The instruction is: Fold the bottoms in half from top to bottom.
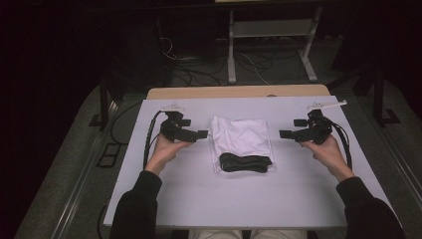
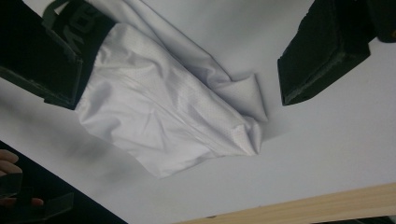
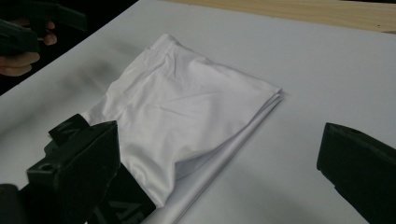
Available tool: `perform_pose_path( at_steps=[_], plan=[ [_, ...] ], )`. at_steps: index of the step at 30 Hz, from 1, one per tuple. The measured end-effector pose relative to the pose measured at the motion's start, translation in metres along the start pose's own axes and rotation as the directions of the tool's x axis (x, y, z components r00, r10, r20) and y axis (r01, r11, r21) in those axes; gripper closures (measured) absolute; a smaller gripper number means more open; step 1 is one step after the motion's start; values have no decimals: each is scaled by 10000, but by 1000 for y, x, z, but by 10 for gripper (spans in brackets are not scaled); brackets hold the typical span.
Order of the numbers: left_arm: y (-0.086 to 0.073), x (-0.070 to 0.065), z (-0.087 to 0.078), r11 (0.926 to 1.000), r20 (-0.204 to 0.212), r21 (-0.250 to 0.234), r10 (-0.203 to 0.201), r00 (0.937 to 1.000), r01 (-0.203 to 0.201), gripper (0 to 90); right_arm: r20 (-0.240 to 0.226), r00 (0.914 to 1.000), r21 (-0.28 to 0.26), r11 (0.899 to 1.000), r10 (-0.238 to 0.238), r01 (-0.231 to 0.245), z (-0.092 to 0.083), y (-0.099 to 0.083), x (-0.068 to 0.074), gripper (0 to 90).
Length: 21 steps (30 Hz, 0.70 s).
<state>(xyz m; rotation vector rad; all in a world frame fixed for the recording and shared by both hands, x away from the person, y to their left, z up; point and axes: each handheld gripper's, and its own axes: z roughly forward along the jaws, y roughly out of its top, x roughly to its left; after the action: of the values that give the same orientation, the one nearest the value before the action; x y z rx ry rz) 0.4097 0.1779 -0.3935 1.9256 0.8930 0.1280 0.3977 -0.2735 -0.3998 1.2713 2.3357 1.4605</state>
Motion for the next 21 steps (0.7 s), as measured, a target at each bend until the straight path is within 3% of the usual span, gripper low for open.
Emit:
perform_pose_path(
  at_steps=[10,21],
  plan=[
    [-12,-12,-15,9992,-50,-266,302,9995,-303,0,20,9990,-126,9989,-446,446,-13,-14,22,0],
    [-26,-24,-38,9945,-252,-862,576,9980,-596,0,239,9978,-186,9979,-612,616,-31,-33,28,0]
  ],
)
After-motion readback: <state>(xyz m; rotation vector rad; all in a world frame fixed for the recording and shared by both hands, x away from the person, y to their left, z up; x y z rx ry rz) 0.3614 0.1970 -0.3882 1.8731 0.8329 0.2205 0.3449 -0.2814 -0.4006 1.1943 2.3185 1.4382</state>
